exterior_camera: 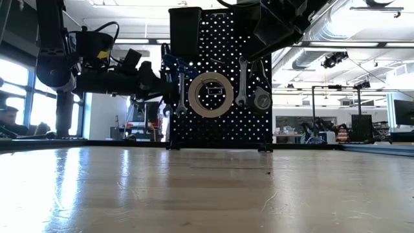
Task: Hang tools onto peg board
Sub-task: Hang the blue allen wrench on the pegboard
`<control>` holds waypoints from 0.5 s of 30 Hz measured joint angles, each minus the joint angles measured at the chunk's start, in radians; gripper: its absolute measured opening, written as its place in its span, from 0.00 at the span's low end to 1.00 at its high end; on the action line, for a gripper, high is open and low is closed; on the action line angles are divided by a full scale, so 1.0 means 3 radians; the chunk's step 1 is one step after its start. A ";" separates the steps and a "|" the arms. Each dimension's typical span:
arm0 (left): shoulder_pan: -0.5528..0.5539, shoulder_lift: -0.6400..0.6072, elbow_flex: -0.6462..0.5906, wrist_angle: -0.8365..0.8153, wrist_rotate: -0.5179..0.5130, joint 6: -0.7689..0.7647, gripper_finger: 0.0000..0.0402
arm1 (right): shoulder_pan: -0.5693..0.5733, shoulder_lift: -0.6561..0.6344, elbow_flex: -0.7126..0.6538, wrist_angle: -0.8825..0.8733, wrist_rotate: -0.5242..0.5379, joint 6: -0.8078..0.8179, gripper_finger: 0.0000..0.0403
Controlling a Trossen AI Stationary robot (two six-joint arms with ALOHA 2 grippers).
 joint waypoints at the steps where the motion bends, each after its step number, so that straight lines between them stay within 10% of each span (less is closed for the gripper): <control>1: 0.0000 0.0000 0.0000 0.0000 0.0000 -0.0002 0.42 | -0.0001 0.0000 0.0000 0.0000 -0.0001 0.0000 0.36; 15: -0.0001 0.0000 0.0000 -0.0008 0.0087 -0.0034 0.43 | -0.0001 0.0000 0.0000 0.0000 0.0000 0.0003 0.36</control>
